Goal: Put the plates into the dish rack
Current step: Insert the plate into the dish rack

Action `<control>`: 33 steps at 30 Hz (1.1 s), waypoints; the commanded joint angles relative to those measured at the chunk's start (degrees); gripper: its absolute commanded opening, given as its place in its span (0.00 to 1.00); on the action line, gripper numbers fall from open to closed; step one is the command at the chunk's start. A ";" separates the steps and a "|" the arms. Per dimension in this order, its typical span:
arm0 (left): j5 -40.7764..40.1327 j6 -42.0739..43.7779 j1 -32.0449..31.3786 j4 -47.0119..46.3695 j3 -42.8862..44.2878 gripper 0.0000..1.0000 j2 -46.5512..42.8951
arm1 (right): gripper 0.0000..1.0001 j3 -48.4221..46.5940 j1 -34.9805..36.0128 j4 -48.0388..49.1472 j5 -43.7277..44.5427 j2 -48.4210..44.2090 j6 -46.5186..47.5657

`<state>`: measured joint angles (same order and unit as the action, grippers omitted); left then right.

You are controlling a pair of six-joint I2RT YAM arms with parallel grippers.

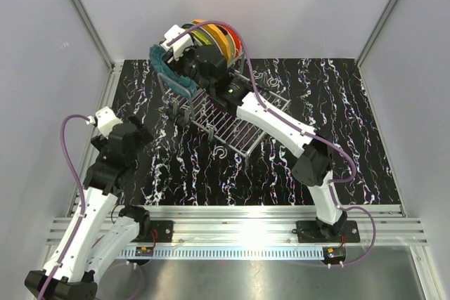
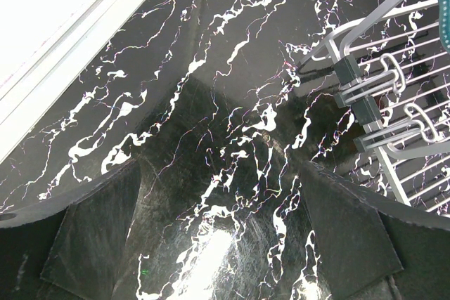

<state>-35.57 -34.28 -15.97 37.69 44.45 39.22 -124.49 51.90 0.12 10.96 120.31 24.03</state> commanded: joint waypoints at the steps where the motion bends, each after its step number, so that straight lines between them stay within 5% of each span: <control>1: -0.38 0.88 -0.21 -2.01 0.73 0.99 0.33 | 0.60 -2.78 -0.31 0.32 -1.29 -5.70 -1.44; 16: -0.55 3.78 -0.21 -1.22 2.04 0.99 0.68 | 0.84 7.40 -0.22 -5.57 -2.08 -19.31 -7.76; 28: 1.82 6.68 -0.21 -2.01 2.22 0.99 0.24 | 0.92 52.54 -0.74 -0.65 15.65 -51.81 -25.77; 33: 3.05 9.67 -0.38 -2.18 2.93 0.99 -0.11 | 0.94 68.02 -4.43 -6.00 18.57 -64.12 -37.55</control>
<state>-34.13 -27.59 -15.97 37.69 44.75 39.81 -62.87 49.63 -3.14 24.45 61.93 -3.62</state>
